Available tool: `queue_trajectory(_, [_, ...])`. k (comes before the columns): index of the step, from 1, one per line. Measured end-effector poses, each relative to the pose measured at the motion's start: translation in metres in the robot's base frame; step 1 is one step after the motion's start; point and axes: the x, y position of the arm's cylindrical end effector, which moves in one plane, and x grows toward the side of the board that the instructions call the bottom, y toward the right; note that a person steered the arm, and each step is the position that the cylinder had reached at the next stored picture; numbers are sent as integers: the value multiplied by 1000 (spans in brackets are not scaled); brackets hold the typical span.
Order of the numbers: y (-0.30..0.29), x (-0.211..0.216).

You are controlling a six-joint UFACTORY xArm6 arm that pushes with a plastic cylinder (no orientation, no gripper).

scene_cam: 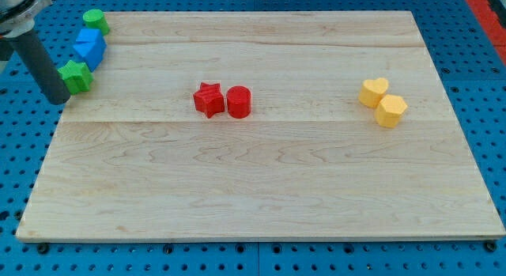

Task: Move the green star towards top center

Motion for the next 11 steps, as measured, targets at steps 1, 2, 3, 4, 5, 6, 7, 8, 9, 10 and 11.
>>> queue_trajectory(1, [3, -4])
queue_trajectory(2, [59, -8])
queue_trajectory(3, [52, 22])
queue_trajectory(4, [-10, 27])
queue_trajectory(5, [-10, 11])
queue_trajectory(6, [-10, -31])
queue_trajectory(7, [34, -39])
queue_trajectory(8, [132, -44])
queue_trajectory(9, [167, -51])
queue_trajectory(10, [133, -8])
queue_trajectory(11, [33, -19])
